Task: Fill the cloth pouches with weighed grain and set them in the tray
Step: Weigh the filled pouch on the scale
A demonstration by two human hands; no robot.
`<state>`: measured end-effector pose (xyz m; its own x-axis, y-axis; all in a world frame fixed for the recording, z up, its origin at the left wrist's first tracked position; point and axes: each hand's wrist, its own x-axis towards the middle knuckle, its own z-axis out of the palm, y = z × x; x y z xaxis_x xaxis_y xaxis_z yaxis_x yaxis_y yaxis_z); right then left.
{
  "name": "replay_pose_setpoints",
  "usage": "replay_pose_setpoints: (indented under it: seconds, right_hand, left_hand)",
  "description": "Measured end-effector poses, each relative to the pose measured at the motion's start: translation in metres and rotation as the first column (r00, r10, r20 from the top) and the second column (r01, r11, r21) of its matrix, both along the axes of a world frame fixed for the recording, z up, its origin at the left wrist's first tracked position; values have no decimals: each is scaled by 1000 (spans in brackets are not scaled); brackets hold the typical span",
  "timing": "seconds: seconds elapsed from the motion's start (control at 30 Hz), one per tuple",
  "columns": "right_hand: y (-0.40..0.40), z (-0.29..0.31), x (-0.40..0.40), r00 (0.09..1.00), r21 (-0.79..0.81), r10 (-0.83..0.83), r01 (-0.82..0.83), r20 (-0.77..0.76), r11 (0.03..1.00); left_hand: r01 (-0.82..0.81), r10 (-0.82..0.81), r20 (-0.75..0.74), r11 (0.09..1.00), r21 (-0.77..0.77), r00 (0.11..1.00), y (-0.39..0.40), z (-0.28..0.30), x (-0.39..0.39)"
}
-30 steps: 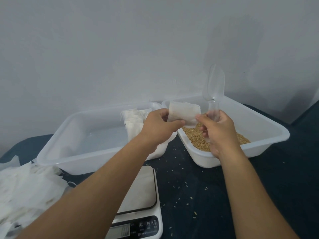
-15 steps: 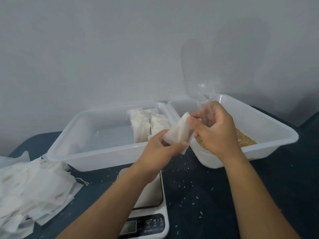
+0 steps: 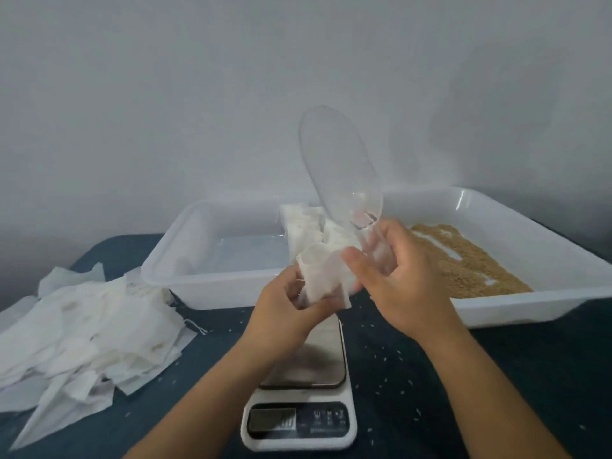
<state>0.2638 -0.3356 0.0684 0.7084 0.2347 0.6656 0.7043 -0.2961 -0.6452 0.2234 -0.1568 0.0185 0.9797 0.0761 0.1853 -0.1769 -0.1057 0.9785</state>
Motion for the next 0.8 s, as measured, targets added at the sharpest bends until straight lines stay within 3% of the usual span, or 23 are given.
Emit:
replay_pose_setpoints:
  seconds: [0.13,0.43,0.6,0.7,0.8]
  right_hand:
    - [10,-12,5,964,35,104,-98,-244,995]
    - [29,-26,-5,880,87,305,-294,-364,952]
    - [37,-34,-7,954,-16,118,-127,-277,992]
    - [35,-34,-9,954,8,152,-155,-260,988]
    - [32,-31,-10,935,-14,194,-207,-296,978]
  left_hand:
    - [-33,34,25,999,-37,999,14,-6,-12]
    - [-24,25,38,999,-26,999,27,-17,-25]
    - [67,-67,58,998,-2,996,32,-14,-28]
    - [101,-101,62,995,-1,993,40,-10,-32]
    - [-1,4,92,1000,-29,996,50,-9,-33]
